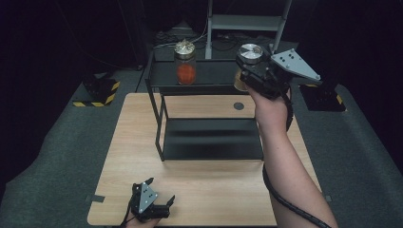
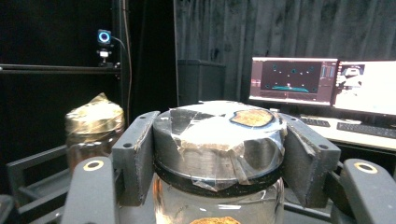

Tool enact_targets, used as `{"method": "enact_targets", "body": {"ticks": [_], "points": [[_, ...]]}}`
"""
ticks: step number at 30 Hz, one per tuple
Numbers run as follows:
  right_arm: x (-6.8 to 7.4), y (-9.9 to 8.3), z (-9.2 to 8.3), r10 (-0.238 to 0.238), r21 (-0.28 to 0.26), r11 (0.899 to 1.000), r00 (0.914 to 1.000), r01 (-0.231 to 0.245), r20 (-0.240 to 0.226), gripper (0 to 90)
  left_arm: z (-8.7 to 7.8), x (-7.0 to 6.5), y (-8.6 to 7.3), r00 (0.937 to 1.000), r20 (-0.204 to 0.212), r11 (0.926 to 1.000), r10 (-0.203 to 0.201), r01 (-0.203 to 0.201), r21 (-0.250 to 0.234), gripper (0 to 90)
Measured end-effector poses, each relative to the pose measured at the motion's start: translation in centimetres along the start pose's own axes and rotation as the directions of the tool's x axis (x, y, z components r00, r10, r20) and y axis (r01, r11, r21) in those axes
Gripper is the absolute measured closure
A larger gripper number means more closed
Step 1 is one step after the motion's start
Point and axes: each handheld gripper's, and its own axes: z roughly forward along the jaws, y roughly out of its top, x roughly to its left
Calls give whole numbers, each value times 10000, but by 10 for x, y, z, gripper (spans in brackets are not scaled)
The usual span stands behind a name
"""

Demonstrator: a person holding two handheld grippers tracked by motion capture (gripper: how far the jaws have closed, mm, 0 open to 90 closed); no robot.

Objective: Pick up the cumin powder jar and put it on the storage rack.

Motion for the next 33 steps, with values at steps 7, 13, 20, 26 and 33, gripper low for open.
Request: {"method": "enact_targets", "body": {"ticks": [7, 13, 20, 26, 33], "points": [[-2, -1, 13, 68, 22, 10000, 9999, -69, 115, 345, -1, 1, -2, 10000, 40, 10000, 0, 0, -85, 11], [-4, -3, 25, 84, 34, 10000, 9996, -85, 279, 345, -1, 1, -2, 10000, 57, 9999, -28, 28, -109, 11], [-6, -5, 37, 12, -29, 10000, 9995, -11, 318, 345, -2, 2, -4, 9999, 73, 9997, -112, 114, -210, 11], [-4, -9, 43, -140, 64, 9999, 9994, 138, 319, 345, -2, 3, -5, 9999, 83, 9996, -152, 154, -236, 11], [-5, -13, 50, -85, 106, 9999, 9991, 80, 423, 345, -3, 2, -5, 9999, 67, 9996, -130, 131, -241, 11]]}}
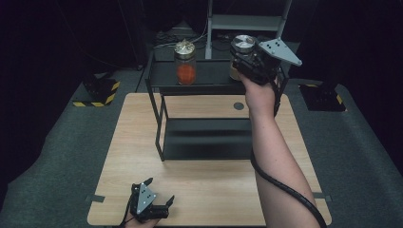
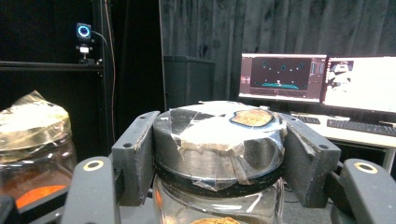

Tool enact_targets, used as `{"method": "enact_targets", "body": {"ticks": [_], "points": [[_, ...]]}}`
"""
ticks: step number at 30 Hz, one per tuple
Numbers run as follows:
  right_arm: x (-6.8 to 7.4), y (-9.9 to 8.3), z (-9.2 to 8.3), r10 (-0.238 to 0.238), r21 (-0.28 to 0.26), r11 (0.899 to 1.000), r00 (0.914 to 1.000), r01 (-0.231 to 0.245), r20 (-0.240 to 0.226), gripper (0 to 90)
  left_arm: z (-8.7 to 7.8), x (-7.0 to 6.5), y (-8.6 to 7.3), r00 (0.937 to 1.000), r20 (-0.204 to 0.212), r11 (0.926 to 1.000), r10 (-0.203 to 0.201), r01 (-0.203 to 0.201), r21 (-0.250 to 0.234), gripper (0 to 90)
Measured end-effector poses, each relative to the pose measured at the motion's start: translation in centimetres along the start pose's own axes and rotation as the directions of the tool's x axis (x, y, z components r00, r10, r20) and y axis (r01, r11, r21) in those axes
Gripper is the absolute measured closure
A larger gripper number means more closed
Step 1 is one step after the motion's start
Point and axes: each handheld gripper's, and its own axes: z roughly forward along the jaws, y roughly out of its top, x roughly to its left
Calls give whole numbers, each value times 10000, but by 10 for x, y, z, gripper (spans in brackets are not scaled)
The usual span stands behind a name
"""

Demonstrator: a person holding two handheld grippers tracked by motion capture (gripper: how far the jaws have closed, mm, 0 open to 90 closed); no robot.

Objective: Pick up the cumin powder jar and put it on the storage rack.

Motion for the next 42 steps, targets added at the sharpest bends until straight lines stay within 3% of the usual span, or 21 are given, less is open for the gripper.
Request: {"method": "enact_targets", "body": {"ticks": [20, 42], "points": [[1, -14, 9, 406, 158, 9990, 9991, -408, 113, 344, 0, 1, -1, 10000, 40, 10000, 15, -14, -46, 11], [4, -11, 9, 241, 309, 9992, 9993, -250, 294, 336, -1, 0, -1, 9999, 70, 9999, 100, -100, -47, 11]]}}
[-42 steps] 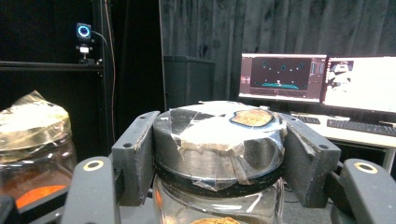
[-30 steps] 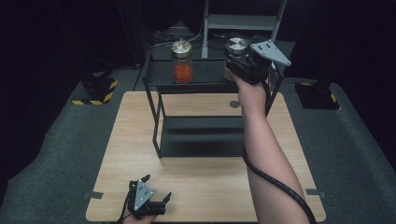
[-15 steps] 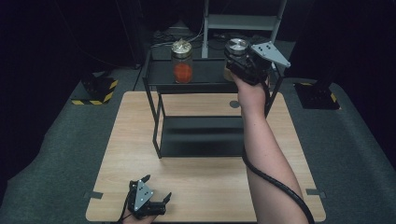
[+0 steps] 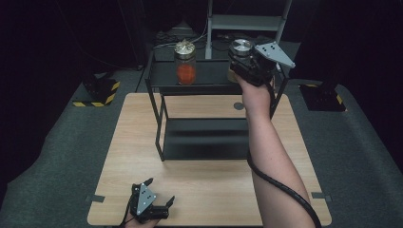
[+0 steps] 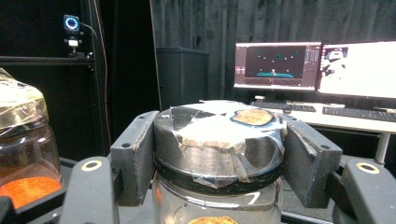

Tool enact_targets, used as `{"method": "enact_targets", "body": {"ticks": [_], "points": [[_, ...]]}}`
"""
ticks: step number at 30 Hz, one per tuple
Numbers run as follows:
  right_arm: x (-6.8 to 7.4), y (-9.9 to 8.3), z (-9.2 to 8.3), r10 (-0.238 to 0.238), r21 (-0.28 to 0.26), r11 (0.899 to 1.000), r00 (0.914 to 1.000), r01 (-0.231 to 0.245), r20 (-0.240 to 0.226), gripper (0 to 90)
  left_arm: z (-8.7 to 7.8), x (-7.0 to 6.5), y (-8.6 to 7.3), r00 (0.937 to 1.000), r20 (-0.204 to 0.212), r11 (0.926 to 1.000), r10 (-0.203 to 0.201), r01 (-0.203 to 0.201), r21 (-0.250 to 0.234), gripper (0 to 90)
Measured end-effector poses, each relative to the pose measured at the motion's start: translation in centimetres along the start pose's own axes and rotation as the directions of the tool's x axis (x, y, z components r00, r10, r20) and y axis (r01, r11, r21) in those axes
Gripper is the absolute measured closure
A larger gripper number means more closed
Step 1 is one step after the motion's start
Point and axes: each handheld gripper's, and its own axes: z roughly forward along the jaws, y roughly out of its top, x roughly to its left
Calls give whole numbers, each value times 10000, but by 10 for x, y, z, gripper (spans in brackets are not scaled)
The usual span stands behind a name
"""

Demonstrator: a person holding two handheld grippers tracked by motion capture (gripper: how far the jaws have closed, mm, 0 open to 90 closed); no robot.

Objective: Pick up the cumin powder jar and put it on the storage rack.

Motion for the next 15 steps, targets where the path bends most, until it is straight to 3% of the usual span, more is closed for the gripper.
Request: {"method": "enact_targets", "body": {"ticks": [4, 15], "points": [[0, 1, 0, 26, 33, 10000, 10000, -26, 33, 318, 0, 0, 0, 10000, 5, 10000, 4, -4, -6, 11], [1, 5, -4, 112, 106, 9999, 9999, -114, 130, 162, 0, 1, 0, 10000, 43, 10000, 18, -18, 8, 11]]}}
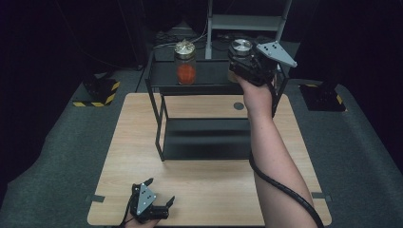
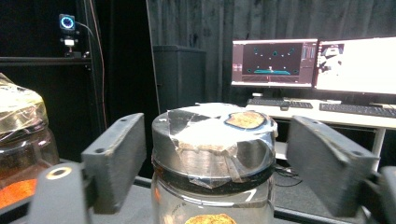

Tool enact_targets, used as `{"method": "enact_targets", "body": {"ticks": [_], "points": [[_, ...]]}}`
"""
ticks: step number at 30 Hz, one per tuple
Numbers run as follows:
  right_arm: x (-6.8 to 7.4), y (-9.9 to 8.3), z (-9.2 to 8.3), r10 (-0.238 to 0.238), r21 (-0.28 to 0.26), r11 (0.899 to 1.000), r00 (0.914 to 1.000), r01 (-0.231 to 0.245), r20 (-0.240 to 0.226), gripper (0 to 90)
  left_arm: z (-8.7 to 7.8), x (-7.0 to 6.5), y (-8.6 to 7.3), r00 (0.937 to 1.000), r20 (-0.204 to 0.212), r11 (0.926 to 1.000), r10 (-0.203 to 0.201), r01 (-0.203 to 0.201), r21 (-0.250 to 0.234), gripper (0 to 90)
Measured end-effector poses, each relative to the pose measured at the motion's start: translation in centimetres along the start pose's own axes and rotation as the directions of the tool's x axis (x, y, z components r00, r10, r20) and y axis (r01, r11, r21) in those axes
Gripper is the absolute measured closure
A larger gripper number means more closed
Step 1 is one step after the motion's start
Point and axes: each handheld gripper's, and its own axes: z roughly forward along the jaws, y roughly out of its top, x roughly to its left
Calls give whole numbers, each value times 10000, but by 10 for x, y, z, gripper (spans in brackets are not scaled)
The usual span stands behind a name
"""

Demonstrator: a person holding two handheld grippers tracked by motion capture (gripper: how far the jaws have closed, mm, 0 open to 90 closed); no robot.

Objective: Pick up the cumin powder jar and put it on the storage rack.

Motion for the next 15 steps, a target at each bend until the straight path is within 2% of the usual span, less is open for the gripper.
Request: {"method": "enact_targets", "body": {"ticks": [6, 15], "points": [[0, 0, -3, 91, 6, 10000, 10000, -91, 0, 0, 0, 0, 0, 10000, 5, 10000, 21, -21, 8, 11], [-1, -1, -12, -25, -35, 10000, 9998, 25, -217, 0, 0, 0, 0, 10000, 15, 10000, 44, -44, 24, 11]]}}
